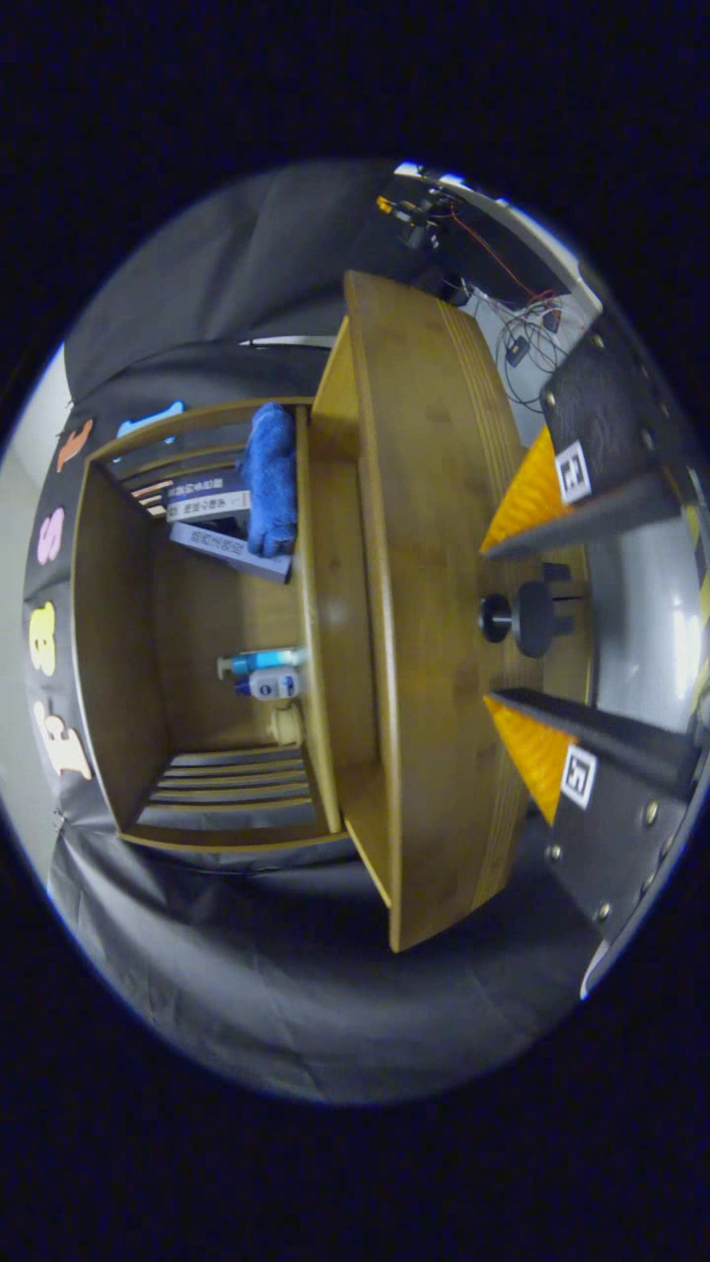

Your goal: Pull open the drawer, take out the items inside it, and place them on the countertop above the cabinet.

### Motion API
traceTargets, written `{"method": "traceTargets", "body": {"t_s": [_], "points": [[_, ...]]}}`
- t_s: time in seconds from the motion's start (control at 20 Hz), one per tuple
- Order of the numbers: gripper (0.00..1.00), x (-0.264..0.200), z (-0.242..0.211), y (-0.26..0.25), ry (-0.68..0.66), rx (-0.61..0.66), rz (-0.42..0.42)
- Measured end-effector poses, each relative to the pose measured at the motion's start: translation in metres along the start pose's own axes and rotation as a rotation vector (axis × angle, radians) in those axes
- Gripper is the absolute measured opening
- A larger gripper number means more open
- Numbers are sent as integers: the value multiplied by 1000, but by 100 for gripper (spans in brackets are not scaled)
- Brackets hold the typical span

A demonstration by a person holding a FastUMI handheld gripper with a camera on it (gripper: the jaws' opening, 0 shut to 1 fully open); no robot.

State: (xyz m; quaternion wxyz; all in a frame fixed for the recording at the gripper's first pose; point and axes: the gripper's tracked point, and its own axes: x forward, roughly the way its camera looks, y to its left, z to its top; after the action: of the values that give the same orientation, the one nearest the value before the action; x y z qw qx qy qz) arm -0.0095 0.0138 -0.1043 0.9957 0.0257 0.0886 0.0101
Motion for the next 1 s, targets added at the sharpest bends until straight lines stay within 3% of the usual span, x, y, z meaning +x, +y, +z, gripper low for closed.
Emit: {"method": "traceTargets", "body": {"t_s": [0.1,0.3,0.5,0.75,1.0], "points": [[97,-6,24,3,-4,-20,-1],[99,-14,95,1,-41,-36,-32],[99,8,146,0,-36,17,-27],[99,68,159,-6,99,43,-41],[99,126,128,-15,274,-19,-117]]}}
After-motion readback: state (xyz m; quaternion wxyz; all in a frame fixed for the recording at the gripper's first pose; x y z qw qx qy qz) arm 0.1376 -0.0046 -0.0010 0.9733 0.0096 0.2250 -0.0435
